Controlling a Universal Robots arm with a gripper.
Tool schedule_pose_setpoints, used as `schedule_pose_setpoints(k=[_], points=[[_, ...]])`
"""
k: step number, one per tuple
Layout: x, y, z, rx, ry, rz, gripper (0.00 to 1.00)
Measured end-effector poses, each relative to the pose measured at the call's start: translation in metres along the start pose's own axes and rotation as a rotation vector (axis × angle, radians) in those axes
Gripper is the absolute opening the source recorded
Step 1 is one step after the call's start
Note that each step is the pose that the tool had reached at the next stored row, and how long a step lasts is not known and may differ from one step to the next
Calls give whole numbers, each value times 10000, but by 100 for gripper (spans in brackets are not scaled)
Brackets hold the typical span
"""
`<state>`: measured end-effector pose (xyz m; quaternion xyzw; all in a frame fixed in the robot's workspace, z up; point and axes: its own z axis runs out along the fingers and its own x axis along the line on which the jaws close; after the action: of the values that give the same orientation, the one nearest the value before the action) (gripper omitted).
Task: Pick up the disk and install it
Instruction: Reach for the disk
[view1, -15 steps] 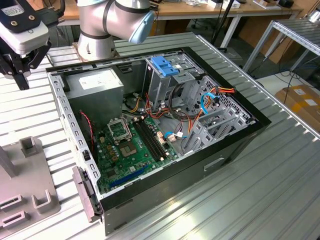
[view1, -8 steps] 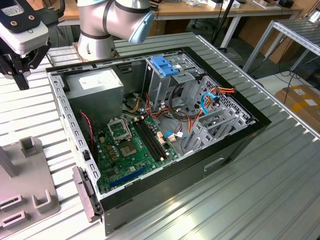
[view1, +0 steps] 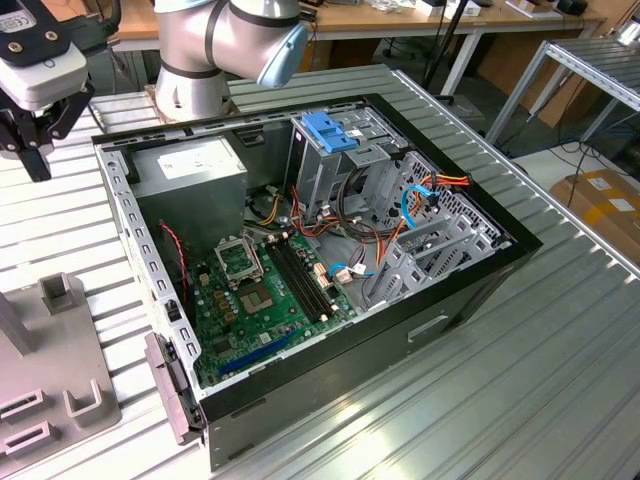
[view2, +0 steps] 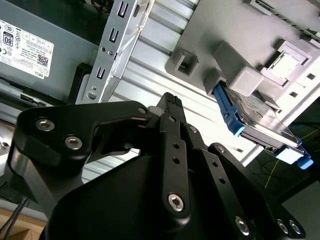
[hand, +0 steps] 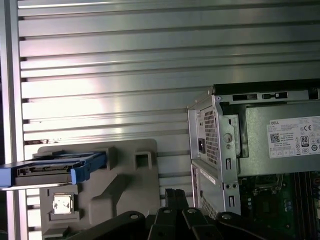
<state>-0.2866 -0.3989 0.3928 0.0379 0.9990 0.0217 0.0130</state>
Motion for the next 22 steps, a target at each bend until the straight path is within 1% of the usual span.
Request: schedule_pose_setpoints(k=[2, 5, 16, 22], points=[[24, -2, -1, 0, 0, 0, 11], [38, -3, -1, 0, 0, -1, 11], [40, -3, -1, 0, 0, -1, 11], [104, -8, -3, 0, 0, 0, 11]])
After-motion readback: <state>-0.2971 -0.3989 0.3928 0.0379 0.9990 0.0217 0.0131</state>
